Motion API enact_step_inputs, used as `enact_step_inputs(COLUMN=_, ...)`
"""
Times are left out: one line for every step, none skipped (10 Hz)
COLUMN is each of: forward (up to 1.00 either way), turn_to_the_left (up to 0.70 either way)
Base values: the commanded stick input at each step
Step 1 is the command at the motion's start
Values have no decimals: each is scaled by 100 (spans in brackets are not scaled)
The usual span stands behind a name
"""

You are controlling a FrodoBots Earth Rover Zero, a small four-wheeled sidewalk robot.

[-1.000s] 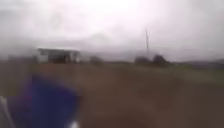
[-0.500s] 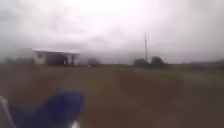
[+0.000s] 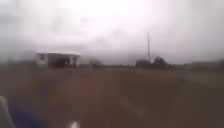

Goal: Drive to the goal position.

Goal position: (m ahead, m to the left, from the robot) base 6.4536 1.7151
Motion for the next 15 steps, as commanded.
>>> enact_step_inputs(forward=70, turn_to_the_left=0)
enact_step_inputs(forward=70, turn_to_the_left=0)
enact_step_inputs(forward=70, turn_to_the_left=0)
enact_step_inputs(forward=70, turn_to_the_left=0)
enact_step_inputs(forward=70, turn_to_the_left=0)
enact_step_inputs(forward=70, turn_to_the_left=0)
enact_step_inputs(forward=70, turn_to_the_left=0)
enact_step_inputs(forward=70, turn_to_the_left=0)
enact_step_inputs(forward=70, turn_to_the_left=0)
enact_step_inputs(forward=70, turn_to_the_left=0)
enact_step_inputs(forward=70, turn_to_the_left=0)
enact_step_inputs(forward=70, turn_to_the_left=0)
enact_step_inputs(forward=70, turn_to_the_left=0)
enact_step_inputs(forward=70, turn_to_the_left=0)
enact_step_inputs(forward=70, turn_to_the_left=0)
